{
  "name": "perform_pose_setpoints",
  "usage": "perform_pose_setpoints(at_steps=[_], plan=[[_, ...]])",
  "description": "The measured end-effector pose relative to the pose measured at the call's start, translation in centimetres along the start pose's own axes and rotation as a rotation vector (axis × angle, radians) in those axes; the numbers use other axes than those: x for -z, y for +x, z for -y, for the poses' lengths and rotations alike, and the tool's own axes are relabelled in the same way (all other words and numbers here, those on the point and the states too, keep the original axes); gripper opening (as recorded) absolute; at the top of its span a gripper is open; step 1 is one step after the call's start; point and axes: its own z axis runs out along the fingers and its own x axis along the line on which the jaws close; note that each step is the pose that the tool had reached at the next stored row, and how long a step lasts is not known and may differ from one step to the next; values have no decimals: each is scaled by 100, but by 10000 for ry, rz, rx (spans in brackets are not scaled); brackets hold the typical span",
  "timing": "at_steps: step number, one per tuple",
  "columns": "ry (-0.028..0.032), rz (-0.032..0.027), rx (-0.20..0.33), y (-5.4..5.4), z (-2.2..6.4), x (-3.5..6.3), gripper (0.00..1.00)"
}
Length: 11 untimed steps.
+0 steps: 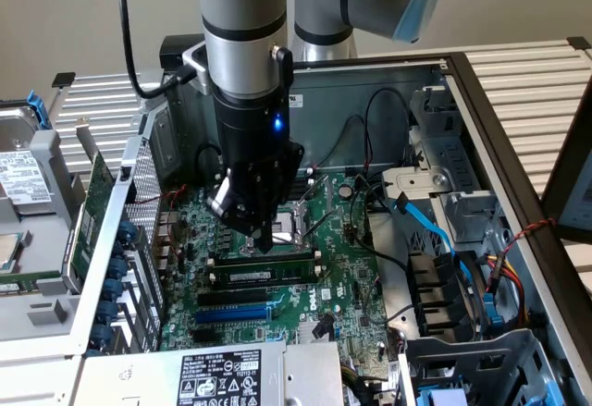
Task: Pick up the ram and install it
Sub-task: 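Press down the ram until it locks into place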
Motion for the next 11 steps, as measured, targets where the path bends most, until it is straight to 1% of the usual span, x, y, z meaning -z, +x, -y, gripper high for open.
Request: perform_pose_setpoints(at_steps=[11], plan=[[-28, -32, -1803, 0, 0, -9, 11]])
